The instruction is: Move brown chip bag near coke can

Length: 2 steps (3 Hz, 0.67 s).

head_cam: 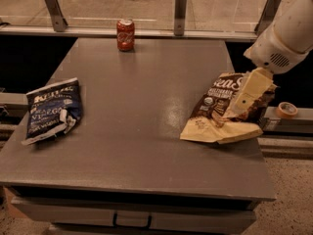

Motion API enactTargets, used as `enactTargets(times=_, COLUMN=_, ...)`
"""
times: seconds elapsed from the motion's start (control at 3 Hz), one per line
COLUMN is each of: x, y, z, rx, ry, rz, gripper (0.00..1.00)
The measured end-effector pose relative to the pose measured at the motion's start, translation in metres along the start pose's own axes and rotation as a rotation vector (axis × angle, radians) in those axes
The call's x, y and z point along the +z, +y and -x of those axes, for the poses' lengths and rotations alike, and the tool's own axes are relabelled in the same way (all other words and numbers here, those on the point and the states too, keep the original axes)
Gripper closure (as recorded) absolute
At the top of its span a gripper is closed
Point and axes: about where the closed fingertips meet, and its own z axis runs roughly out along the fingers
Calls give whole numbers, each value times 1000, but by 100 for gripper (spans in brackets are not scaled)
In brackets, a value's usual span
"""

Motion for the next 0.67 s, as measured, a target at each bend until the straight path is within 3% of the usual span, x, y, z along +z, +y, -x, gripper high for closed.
enactTargets(times=0.33, x=33, y=-14, z=-4, rx=86, ry=-14, rz=29, gripper=0)
enactTargets(times=0.67, x=54, y=-20, z=-7, rx=142, ry=-29, rz=56, gripper=18)
